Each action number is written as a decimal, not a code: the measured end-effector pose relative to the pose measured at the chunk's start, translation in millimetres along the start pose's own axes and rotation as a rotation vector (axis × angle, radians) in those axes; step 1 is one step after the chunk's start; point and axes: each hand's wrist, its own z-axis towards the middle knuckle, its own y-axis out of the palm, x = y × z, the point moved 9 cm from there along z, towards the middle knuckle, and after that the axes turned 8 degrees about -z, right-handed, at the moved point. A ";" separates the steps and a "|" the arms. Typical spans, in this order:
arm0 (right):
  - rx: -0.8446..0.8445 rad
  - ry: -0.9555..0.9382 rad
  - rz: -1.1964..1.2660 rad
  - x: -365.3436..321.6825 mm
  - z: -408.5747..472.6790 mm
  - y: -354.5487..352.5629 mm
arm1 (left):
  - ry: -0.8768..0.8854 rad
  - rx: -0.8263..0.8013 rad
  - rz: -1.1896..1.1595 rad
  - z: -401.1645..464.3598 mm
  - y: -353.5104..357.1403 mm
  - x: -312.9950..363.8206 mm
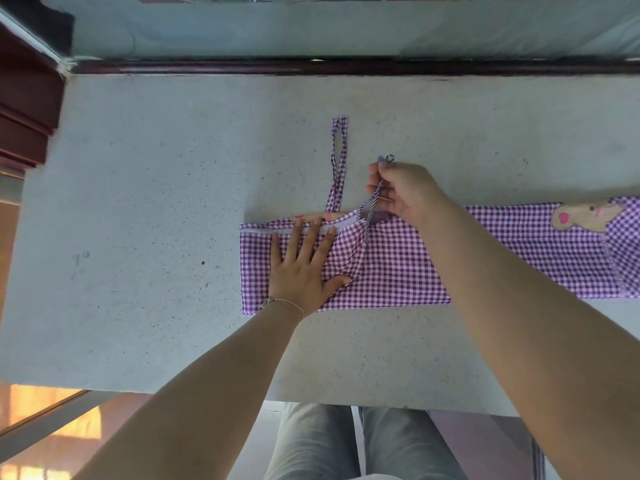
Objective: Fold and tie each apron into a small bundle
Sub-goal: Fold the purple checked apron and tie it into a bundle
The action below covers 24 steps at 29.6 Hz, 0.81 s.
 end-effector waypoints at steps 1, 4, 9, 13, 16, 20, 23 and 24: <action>0.023 -0.016 -0.012 -4.4 3.4 -6.5 | -0.003 -0.002 -0.001 0.0 0.8 -0.6; 0.102 -0.085 0.016 -21.8 6.2 -23.9 | -0.013 -0.009 -0.005 0.8 2.1 -1.2; 0.246 -0.202 0.084 -51.3 6.9 -49.3 | -0.027 -0.026 0.004 1.3 3.8 -2.1; 0.410 -0.258 0.107 -51.2 5.2 -59.2 | -0.024 -0.016 -0.007 1.4 0.8 -0.4; 0.525 -0.459 -0.311 -43.2 -34.2 -47.9 | -0.030 -0.014 -0.018 1.5 -0.1 -1.0; 0.145 -0.744 -0.784 26.4 -89.0 49.9 | -0.045 -0.052 -0.029 1.2 1.3 -1.3; -0.030 -0.675 -0.907 86.8 -77.5 83.1 | -0.064 -0.087 -0.025 -0.9 4.2 -2.8; -0.019 -0.657 -0.953 97.7 -68.8 80.5 | -0.055 -0.112 -0.029 0.2 5.0 -0.7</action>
